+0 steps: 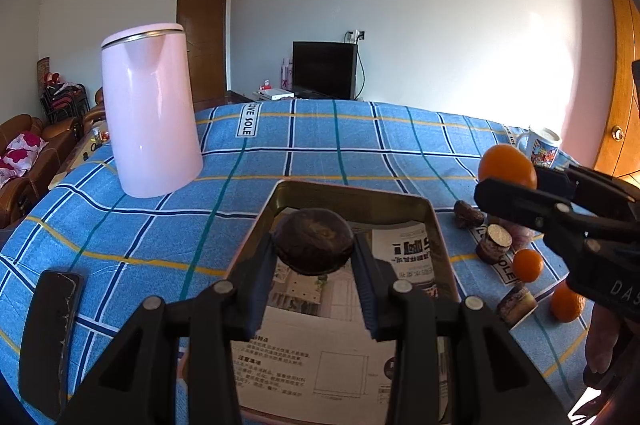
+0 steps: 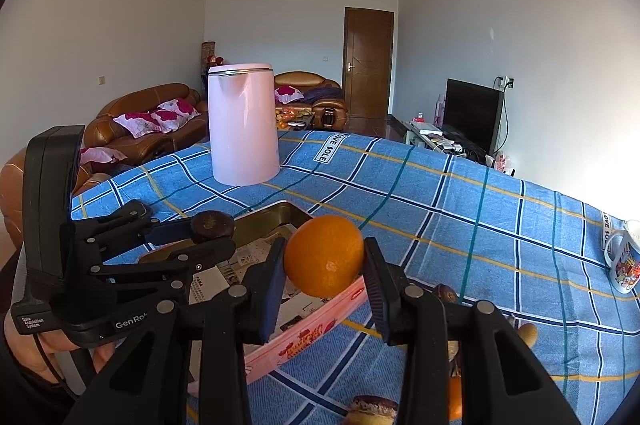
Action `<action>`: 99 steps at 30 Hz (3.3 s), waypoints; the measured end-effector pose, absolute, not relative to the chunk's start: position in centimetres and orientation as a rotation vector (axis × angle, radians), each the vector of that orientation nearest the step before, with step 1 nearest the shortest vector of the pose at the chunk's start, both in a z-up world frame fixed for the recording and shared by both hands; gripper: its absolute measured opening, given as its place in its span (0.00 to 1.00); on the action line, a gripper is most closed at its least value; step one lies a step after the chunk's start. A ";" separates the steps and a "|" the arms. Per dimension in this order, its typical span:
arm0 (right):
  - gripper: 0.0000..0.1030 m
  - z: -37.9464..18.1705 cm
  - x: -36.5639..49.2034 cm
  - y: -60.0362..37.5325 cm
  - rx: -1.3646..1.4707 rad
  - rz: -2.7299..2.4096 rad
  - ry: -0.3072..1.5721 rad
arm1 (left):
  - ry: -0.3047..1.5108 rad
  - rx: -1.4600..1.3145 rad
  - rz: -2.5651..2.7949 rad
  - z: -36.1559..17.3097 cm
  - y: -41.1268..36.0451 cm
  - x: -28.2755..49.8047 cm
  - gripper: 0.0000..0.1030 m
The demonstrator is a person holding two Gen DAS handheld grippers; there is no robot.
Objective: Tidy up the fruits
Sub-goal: 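Carry the mangosteen and orange over the pink tin box with both tools, then open both tools to drop the mangosteen and orange into the tin, then grasp a cut taro piece with left tool while right tool grasps an orange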
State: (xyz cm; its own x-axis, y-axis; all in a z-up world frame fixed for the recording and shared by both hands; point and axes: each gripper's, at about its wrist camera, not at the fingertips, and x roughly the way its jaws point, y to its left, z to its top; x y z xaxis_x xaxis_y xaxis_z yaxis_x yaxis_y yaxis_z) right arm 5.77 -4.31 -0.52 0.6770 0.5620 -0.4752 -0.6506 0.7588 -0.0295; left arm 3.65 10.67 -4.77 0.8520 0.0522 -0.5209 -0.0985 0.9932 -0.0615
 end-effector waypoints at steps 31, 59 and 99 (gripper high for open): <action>0.58 -5.5 8.2 0.3 -0.233 0.735 0.668 | 0.570 -0.087 0.155 -4.9 12.5 3.9 0.60; 0.57 -8.4 2.9 -19.5 -0.051 0.519 0.685 | 0.619 0.062 -0.202 -6.6 -4.2 3.0 0.72; 0.48 -8.7 1.8 -21.3 -0.019 0.475 0.544 | 0.663 0.125 -0.234 -7.9 -6.3 4.2 0.42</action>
State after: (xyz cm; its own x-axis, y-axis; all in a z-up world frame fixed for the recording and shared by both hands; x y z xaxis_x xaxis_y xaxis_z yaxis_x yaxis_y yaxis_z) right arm 1.76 -21.28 -8.68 0.7503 0.4295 -0.5026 -0.4394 0.8920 0.1064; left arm 4.24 -6.27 -7.87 0.7634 -0.1747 -0.6219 0.2540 0.9664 0.0403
